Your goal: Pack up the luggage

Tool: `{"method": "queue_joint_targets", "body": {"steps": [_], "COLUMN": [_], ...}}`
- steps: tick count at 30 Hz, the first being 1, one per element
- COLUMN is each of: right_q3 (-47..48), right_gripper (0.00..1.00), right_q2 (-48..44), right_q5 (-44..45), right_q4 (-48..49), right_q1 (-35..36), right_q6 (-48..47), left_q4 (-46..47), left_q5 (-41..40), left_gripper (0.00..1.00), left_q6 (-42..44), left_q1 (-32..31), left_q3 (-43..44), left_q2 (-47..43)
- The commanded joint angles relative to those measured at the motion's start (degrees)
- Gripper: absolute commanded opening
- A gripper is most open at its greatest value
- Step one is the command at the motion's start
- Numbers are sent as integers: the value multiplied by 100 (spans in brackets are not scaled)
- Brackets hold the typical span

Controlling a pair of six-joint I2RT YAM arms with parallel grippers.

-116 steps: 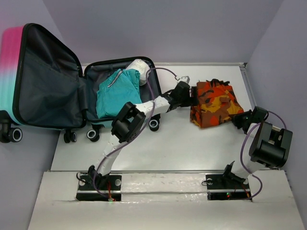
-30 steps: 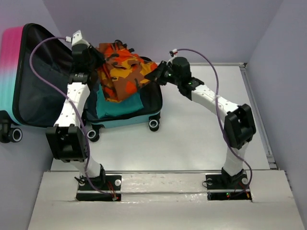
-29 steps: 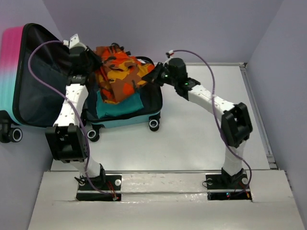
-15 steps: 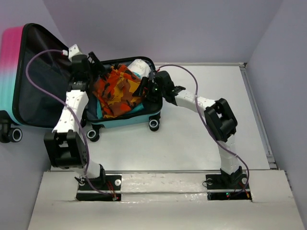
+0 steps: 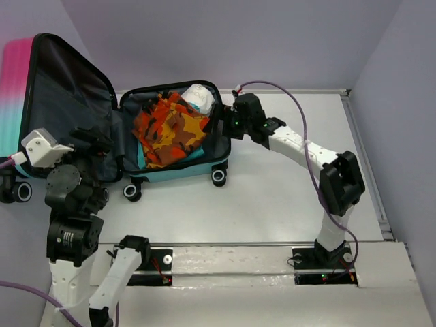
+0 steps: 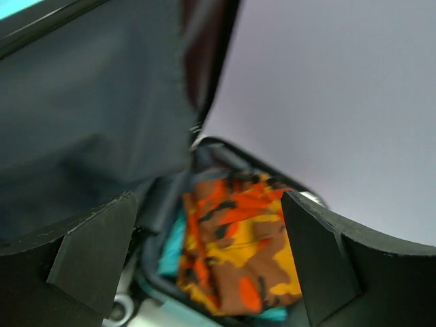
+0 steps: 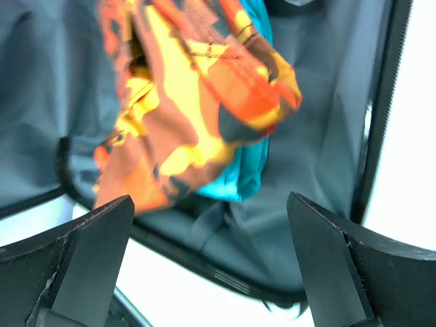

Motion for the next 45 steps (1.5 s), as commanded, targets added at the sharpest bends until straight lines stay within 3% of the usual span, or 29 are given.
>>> {"method": "queue_joint_targets", "body": {"steps": [1, 8, 12, 14, 18, 28, 31, 32, 34, 35, 38, 40, 45], "right_q3": [-766, -1611, -1743, -1787, -1954, -2411, -2481, -2508, -2569, -2561, -2543, -2526, -2438], "right_gripper": [100, 100, 100, 100, 100, 100, 100, 100, 99, 98, 98, 97, 97], "right_q2": [-979, -1841, -1973, -1991, -2123, -2439, -2422, -2431, -2431, -2422, -2326, -2290, -2053], "right_q5": [271, 96, -98, -247, -422, -704, -766, -757, -705, -696, -748, -748, -547], "right_q4": [169, 337, 416, 416, 425, 425, 425, 425, 434, 442, 460, 460, 469], "right_q1": [-289, -404, -457, -517, -570, -685, -685, -685, -685, -685, -685, -685, -685], "right_q6": [-295, -576, -620, -629, -743, -1121, -1174, -1200, -1218, -1218, -1166, -1148, -1034], "left_q4": [-1857, -2791, -3116, -2714, -2659, -2590, -2476, -2519, -2581, -2581, -2318, -2229, -2668], "left_q5": [-2006, -3485, -3601, -3804, -3919, -3453, -3558, -3585, -3542, -3428, -2938, -2716, -3206], "left_gripper": [99, 99, 99, 99, 99, 97, 76, 60, 45, 29, 6, 6, 6], "left_q6": [-273, -371, -624, -55, -53, -282, -291, -361, -467, -467, -196, -194, -800], "left_q1": [5, 31, 277, 671, 786, 1594, 1736, 1736, 1710, 1692, 1509, 1412, -588], "left_q3": [-418, -357, -155, -400, -454, -461, -577, -403, -243, -182, 21, 108, 354], "left_q2": [-216, -129, 274, 302, 722, 1778, 1823, 1857, 1858, 1867, 1771, 1717, 1848]}}
